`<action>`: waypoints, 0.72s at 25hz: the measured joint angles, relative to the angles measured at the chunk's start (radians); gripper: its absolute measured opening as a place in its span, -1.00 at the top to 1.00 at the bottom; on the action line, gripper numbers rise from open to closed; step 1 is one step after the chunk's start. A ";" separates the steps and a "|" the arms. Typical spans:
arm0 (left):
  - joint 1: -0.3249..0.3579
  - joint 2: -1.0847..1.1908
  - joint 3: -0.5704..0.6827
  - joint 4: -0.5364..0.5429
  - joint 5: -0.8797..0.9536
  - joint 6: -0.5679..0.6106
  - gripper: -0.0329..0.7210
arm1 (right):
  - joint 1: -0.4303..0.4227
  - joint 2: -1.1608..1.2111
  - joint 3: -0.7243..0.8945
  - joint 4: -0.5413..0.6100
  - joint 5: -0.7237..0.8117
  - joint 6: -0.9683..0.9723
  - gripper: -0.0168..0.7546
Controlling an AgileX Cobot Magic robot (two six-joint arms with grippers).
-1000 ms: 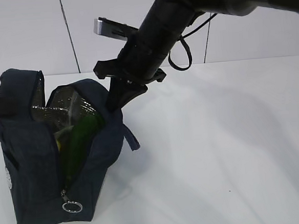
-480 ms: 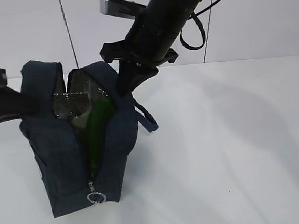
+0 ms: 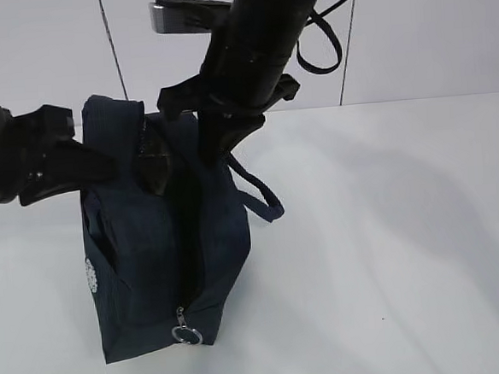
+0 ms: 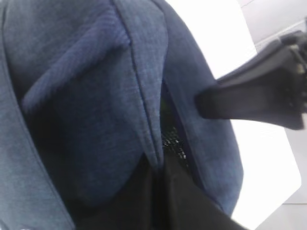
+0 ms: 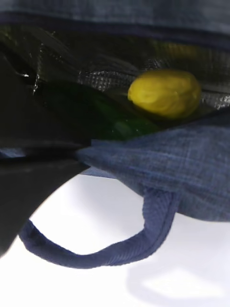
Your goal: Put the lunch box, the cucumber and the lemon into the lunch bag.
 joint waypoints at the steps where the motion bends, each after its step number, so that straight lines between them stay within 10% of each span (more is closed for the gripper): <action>1: 0.000 0.003 0.000 0.000 -0.003 0.000 0.93 | 0.002 -0.004 0.002 -0.010 0.000 0.009 0.93; 18: -0.118 0.008 0.000 0.048 -0.161 0.004 0.93 | 0.004 -0.206 0.339 -0.096 -0.276 0.074 0.93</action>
